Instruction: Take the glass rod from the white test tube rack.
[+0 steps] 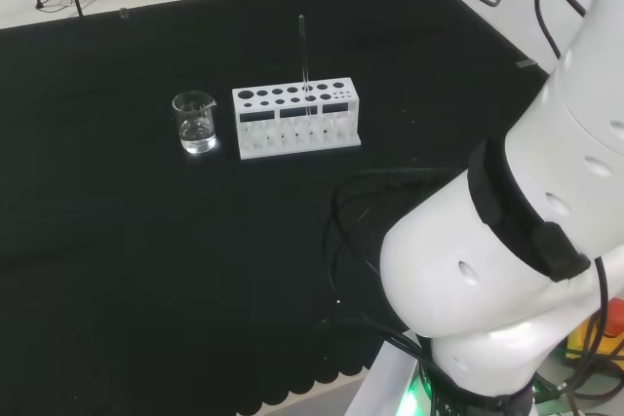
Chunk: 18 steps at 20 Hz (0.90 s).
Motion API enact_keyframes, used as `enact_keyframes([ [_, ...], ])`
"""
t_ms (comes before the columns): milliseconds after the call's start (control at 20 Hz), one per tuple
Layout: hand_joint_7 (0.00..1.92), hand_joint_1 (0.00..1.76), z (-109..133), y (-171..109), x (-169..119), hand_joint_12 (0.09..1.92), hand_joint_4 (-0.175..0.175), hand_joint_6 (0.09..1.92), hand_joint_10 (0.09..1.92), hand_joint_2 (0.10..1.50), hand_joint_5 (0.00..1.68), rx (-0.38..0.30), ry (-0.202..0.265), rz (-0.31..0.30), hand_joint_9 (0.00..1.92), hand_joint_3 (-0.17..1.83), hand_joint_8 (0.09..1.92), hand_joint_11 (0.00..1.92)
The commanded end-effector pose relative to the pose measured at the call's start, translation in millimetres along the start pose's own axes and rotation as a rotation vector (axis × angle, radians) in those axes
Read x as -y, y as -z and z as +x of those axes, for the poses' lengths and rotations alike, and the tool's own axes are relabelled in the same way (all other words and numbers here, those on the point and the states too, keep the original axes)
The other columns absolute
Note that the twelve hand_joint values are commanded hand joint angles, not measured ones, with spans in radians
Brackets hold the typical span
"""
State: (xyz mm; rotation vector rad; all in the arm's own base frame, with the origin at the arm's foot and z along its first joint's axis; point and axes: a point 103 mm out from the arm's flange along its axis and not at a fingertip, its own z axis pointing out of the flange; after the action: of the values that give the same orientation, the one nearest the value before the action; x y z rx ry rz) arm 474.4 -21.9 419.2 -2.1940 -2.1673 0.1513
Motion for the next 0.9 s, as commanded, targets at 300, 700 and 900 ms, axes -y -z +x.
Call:
enact_keyframes([
  [300,0.00,0.65,-18,-29,-55,1.42,-0.175,0.09,0.92,1.21,0.08,0.002,0.041,0.014,0.02,-0.17,0.57,0.00],
  [700,0.00,0.65,-27,-62,-70,1.43,-0.175,0.09,0.95,1.21,0.13,-0.001,0.052,0.045,0.06,-0.17,0.73,0.01],
  [900,0.00,0.64,-27,-79,-67,1.43,-0.175,0.09,0.95,1.21,0.14,0.019,0.064,0.068,0.09,-0.17,0.83,0.02],
])
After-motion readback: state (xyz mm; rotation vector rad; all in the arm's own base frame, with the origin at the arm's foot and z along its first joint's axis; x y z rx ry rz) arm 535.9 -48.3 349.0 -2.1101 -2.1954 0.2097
